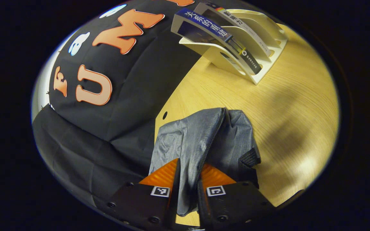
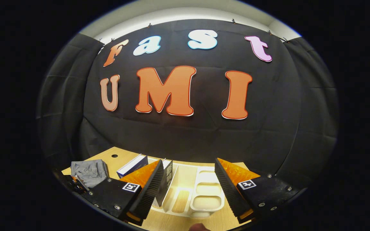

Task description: Open the schoolbag, grab two books from the bookshelf and put them into the schoolbag.

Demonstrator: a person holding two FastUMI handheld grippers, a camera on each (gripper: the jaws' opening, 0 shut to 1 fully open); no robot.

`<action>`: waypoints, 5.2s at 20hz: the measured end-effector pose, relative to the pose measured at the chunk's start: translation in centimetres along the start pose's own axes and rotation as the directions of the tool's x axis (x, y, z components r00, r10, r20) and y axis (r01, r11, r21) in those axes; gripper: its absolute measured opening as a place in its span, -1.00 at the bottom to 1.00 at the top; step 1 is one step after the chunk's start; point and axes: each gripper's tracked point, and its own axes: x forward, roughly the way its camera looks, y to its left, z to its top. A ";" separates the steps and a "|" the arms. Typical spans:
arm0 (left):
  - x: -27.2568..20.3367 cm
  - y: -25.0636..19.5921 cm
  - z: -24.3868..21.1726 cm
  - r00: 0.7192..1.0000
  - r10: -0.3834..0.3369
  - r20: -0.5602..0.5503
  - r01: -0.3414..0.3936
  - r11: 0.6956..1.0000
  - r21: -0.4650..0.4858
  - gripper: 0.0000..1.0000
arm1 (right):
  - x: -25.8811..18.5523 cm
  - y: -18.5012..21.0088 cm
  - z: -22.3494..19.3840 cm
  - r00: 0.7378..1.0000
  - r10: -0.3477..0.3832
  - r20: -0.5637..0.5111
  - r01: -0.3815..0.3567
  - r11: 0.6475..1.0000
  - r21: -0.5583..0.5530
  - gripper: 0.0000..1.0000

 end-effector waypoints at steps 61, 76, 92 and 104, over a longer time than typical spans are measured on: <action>2.0 15.1 3.2 0.456 -0.887 0.075 0.820 0.386 -0.424 -0.86 | 13.9 19.8 -13.8 0.275 0.061 -0.960 0.088 0.992 0.089 0.32; 2.1 15.9 4.1 0.464 -0.880 0.103 0.848 0.408 -0.339 -0.86 | 7.7 20.2 -7.4 0.398 0.053 -0.916 0.268 0.948 0.171 -0.29; 2.4 16.1 3.7 0.410 -0.903 0.128 0.894 0.370 -0.255 -0.89 | -4.6 24.0 -5.5 0.485 0.037 -0.874 0.439 0.854 0.280 -0.31; 2.0 16.8 3.9 0.452 -0.882 0.134 0.882 0.418 -0.219 -0.89 | -8.3 28.8 -6.3 0.589 0.223 -0.777 0.449 0.709 0.544 -0.34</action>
